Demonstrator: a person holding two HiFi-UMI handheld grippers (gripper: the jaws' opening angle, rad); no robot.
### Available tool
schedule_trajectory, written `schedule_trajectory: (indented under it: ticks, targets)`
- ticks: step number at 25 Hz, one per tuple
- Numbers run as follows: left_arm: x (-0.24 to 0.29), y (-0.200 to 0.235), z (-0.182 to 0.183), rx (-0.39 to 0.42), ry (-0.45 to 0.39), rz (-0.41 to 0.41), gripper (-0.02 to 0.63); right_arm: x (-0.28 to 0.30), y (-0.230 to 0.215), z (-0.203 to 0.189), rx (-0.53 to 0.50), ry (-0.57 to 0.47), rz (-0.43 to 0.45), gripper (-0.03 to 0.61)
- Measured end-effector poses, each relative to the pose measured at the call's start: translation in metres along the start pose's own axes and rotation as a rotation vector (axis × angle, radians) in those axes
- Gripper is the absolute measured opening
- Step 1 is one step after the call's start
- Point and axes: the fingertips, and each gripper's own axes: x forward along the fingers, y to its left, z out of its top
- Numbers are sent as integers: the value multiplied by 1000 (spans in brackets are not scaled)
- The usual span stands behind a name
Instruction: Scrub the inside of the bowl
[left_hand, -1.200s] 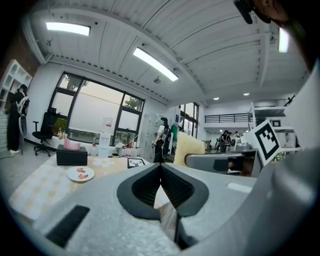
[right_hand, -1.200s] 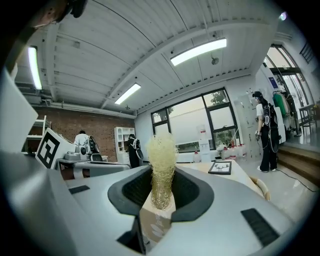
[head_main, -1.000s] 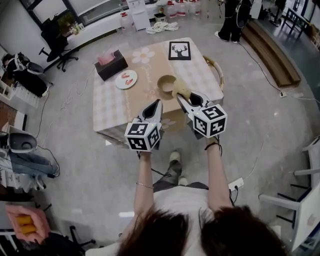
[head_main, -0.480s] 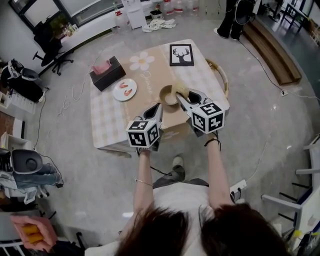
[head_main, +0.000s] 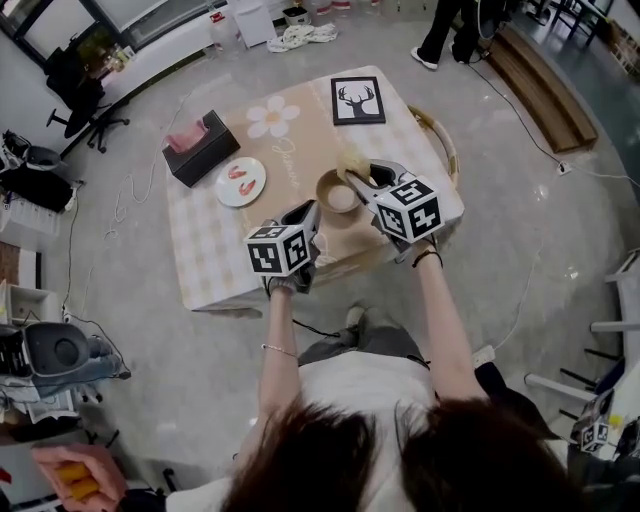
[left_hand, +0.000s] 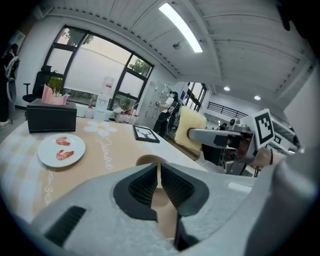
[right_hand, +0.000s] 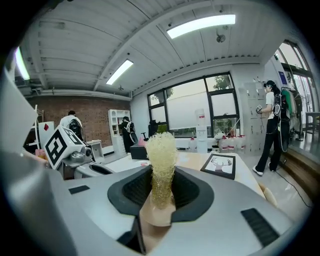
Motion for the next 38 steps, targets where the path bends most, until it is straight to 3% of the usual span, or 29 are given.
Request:
schedule_trajectory:
  ticks: [4,8,12,19,28,38]
  targets:
    - [12,10,-7,-41,32,1,23,15,-6,-8,-39,62,23,100]
    - [22,12,-12,-121,55,-31,130,25,-9,-11,-77,109,56,100]
    - [30,19,-21,-171,96,-19,130,36,-10,-15,-146,174,115,100]
    - [50,30,-31,-326,144,-26,152,49,-9,-43,-444,403,268,99]
    - [69,30,-46,-408,199,-1,152,61,-10,-69,-819,625,434,98]
    - [71,33,-51,-468,200,23,150,68,-7,-82,-1165,757,539,99]
